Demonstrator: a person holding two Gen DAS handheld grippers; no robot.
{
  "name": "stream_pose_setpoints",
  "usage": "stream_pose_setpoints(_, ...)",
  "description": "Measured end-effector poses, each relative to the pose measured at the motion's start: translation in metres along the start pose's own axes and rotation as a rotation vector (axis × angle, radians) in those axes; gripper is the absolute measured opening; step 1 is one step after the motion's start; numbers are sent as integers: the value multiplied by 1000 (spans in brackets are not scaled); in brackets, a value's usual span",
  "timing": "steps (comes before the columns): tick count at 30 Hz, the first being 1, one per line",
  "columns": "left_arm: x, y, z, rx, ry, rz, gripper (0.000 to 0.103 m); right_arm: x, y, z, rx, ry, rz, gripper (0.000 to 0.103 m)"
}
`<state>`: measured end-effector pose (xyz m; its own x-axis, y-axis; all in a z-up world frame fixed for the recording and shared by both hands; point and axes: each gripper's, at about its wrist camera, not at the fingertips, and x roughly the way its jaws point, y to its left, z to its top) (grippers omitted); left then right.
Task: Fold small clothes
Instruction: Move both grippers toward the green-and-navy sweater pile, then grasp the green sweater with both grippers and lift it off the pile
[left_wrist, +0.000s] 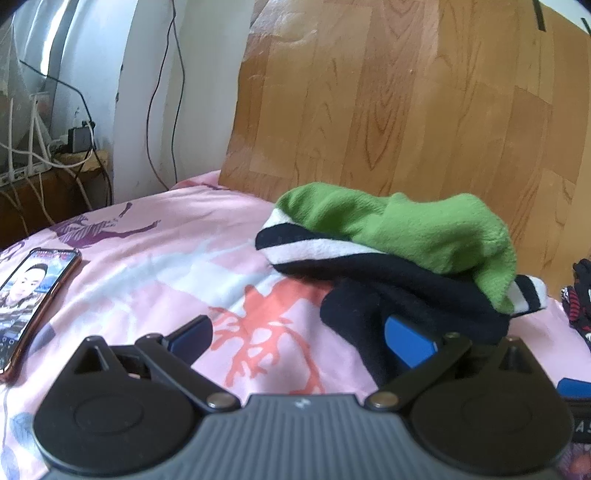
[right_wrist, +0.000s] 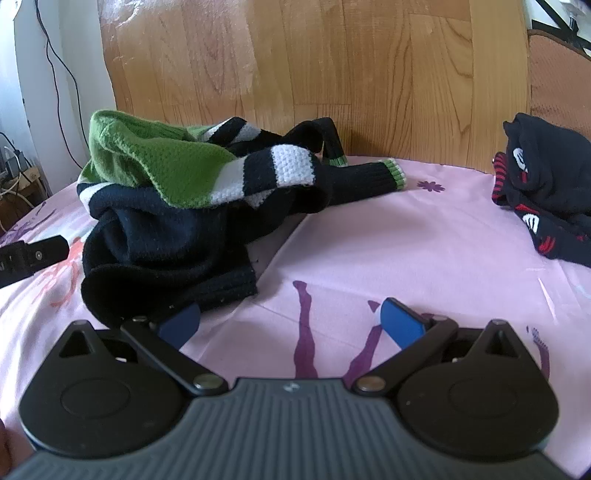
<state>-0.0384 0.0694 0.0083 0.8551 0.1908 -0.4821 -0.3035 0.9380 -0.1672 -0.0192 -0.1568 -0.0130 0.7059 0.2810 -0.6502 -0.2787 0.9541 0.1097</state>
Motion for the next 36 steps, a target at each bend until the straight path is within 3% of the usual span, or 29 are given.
stream_pose_setpoints(16, 2, 6, 4, -1, 35, -13, 103, -3, -7, -2, 63, -29, 35, 103)
stream_pose_setpoints(18, 1, 7, 5, -2, 33, -16, 103, -4, -7, -2, 63, -36, 24, 94)
stream_pose_setpoints(20, 0, 9, 6, -9, 30, -17, 103, -9, -10, -3, 76, -65, 30, 65)
stream_pose_setpoints(24, 1, 15, 7, -44, 29, -19, 103, -31, -4, 7, 39, -194, 119, 65)
stream_pose_setpoints(26, 2, 17, 8, -55, 32, -24, 103, -43, 8, 21, -24, -276, 179, 75)
stream_pose_setpoints(29, 2, 18, 9, -51, 28, -32, 103, -31, 41, 42, -197, -283, 185, 79)
stream_pose_setpoints(30, 1, 18, 9, -47, 25, -35, 103, -22, 52, 46, -260, -267, 172, 76)
stream_pose_setpoints(32, 0, 19, 9, -46, 22, -48, 103, 1, 69, 51, -364, -233, 158, 10)
stream_pose_setpoints(34, -1, 27, 13, -80, 29, -114, 103, 16, 72, 58, -352, -169, 170, 6)
stream_pose_setpoints(36, -1, 44, 17, -161, 77, -235, 103, 8, 69, 59, -298, -168, 232, 6)
